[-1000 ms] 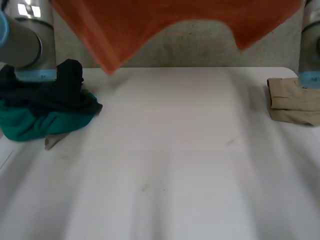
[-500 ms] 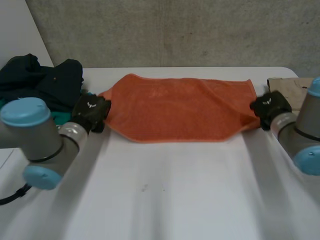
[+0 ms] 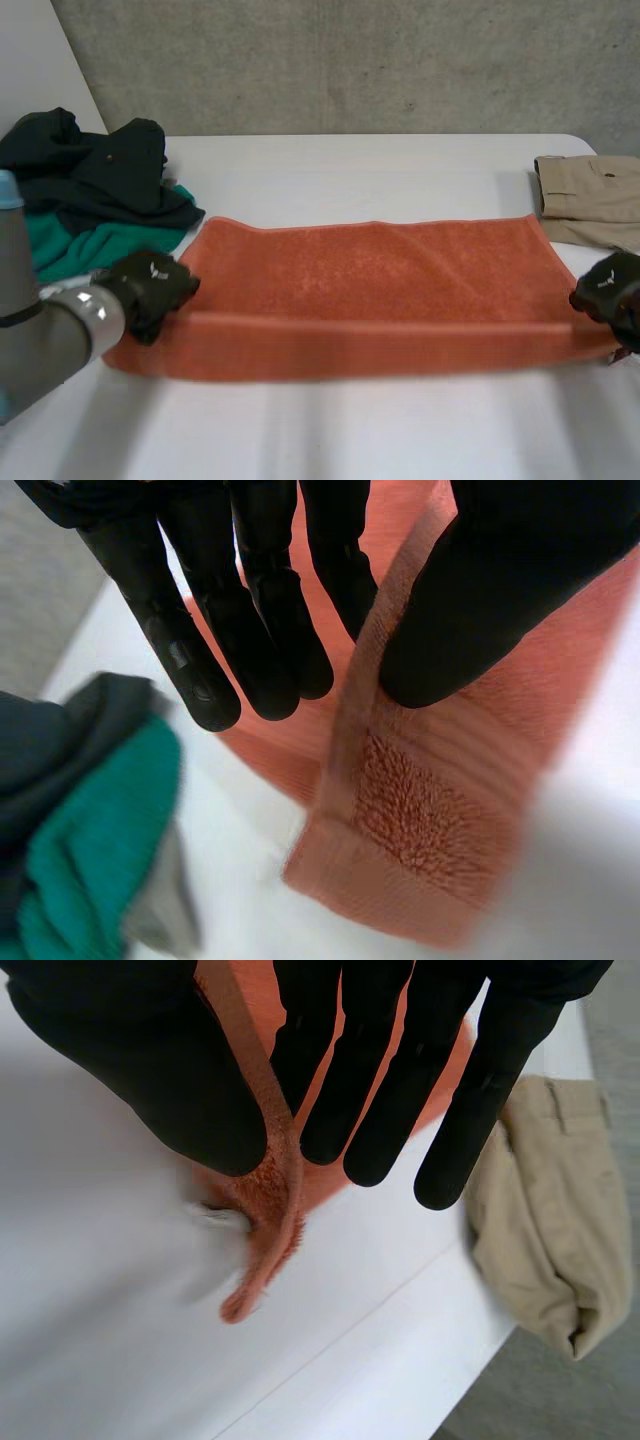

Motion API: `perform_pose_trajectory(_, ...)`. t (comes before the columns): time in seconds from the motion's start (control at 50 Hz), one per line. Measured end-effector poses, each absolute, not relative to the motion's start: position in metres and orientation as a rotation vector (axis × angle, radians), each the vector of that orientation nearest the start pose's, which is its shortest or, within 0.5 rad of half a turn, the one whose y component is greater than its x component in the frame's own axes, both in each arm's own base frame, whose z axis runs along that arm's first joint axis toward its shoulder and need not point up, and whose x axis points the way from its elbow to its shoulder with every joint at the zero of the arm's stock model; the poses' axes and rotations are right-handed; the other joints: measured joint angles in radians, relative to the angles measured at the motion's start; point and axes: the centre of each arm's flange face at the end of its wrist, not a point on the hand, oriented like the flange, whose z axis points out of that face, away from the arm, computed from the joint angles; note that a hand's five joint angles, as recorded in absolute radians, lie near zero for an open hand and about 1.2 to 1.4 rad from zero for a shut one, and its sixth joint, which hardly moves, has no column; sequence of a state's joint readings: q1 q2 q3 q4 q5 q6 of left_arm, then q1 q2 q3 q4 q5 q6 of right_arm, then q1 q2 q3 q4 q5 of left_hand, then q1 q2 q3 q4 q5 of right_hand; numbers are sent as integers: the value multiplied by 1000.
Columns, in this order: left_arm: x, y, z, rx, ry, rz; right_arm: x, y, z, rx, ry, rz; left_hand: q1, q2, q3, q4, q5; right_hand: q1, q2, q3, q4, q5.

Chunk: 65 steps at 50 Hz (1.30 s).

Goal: Fold the laundry.

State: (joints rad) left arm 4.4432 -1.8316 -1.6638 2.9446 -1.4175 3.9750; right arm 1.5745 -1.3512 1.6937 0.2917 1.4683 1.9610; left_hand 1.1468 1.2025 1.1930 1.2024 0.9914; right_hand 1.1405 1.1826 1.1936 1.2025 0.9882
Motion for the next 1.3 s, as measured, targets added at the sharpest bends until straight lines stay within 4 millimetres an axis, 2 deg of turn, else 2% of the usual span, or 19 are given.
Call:
perform_pose_trajectory(0.04, -222, -258, 191, 1450, 2142, -1495, 142, -282, 193, -1875, 2656, -1490, 0, 0, 0, 0, 0, 0, 0, 0, 0, 0)
perform_pose_trajectory(0.16, -242, -325, 195, 1310, 1929, -1724, 166, -334, 202, -1753, 2598, -1862, 0, 0, 0, 0, 0, 0, 0, 0, 0, 0)
perform_pose_trajectory(0.24, -262, -376, 233, 1131, 1649, -2000, 193, -371, 246, -1582, 2412, -2303, 0, 0, 0, 0, 0, 0, 0, 0, 0, 0)
perform_pose_trajectory(0.28, -272, -395, 265, 1010, 1476, -2166, 206, -389, 282, -1421, 2244, -2586, 0, 0, 0, 0, 0, 0, 0, 0, 0, 0)
perform_pose_trajectory(0.34, -281, -410, 316, 823, 1238, -2389, 216, -403, 331, -1167, 1971, -2916, 0, 0, 0, 0, 0, 0, 0, 0, 0, 0)
perform_pose_trajectory(0.38, -282, -412, 338, 730, 1145, -2484, 218, -406, 353, -1029, 1817, -3057, 0, 0, 0, 0, 3, 0, 0, 0, 0, 0)
perform_pose_trajectory(0.4, -281, -413, 358, 636, 1072, -2571, 219, -407, 374, -894, 1658, -3177, 0, 0, 0, 0, 3, 0, 0, 0, 0, 0)
perform_pose_trajectory(0.48, -273, -410, 386, 450, 1007, -2716, 219, -405, 401, -686, 1389, -3322, 0, 0, 0, 0, 7, 0, 0, 0, 0, 11)
perform_pose_trajectory(0.52, -270, -410, 385, 415, 1038, -2742, 220, -404, 401, -662, 1355, -3330, 0, 0, 0, 0, 9, 0, 0, 0, 0, 12)
perform_pose_trajectory(0.58, -268, -409, 372, 414, 1123, -2744, 220, -404, 389, -680, 1382, -3302, 0, 0, 0, 0, 9, 0, 0, 0, 0, 12)
perform_pose_trajectory(0.7, -267, -401, 317, 568, 1364, -2665, 222, -403, 341, -835, 1565, -3146, 0, 0, 0, 0, 9, 0, 0, 0, 0, 12)
perform_pose_trajectory(0.84, -267, -375, 227, 814, 1697, -2470, 224, -391, 252, -1150, 1872, -2738, 0, 0, 0, 0, 9, 0, 0, 0, 0, 12)
perform_pose_trajectory(0.94, -260, -347, 183, 915, 1897, -2301, 220, -374, 205, -1290, 2082, -2434, 0, 0, 0, 0, 9, 0, 0, 0, 0, 12)
perform_pose_trajectory(1.0, -253, -326, 172, 976, 1993, -2179, 212, -359, 185, -1377, 2223, -2233, 0, 0, 1, 0, 9, 0, 0, 1, 0, 12)
perform_pose_trajectory(1.06, -247, -308, 170, 1031, 2048, -2077, 205, -345, 178, -1443, 2311, -2096, 0, 0, 1, 0, 9, 0, 0, 0, 0, 12)
perform_pose_trajectory(1.08, -241, -290, 171, 1095, 2093, -1964, 196, -329, 177, -1521, 2396, -1947, 0, 0, 0, 0, 9, 0, 0, 0, 0, 12)
perform_pose_trajectory(1.18, -215, -225, 181, 1340, 2229, -1529, 165, -272, 189, -1768, 2565, -1501, 0, 0, 1, 0, 9, 0, 0, 1, 0, 12)
perform_pose_trajectory(1.24, -206, -197, 187, 1461, 2284, -1326, 153, -251, 197, -1875, 2585, -1363, 0, 0, 0, 0, 9, 0, 0, 1, 0, 12)
perform_pose_trajectory(1.3, -201, -182, 194, 1536, 2303, -1213, 146, -242, 203, -1942, 2583, -1317, 0, 0, 1, 0, 9, 0, 0, 1, 0, 12)
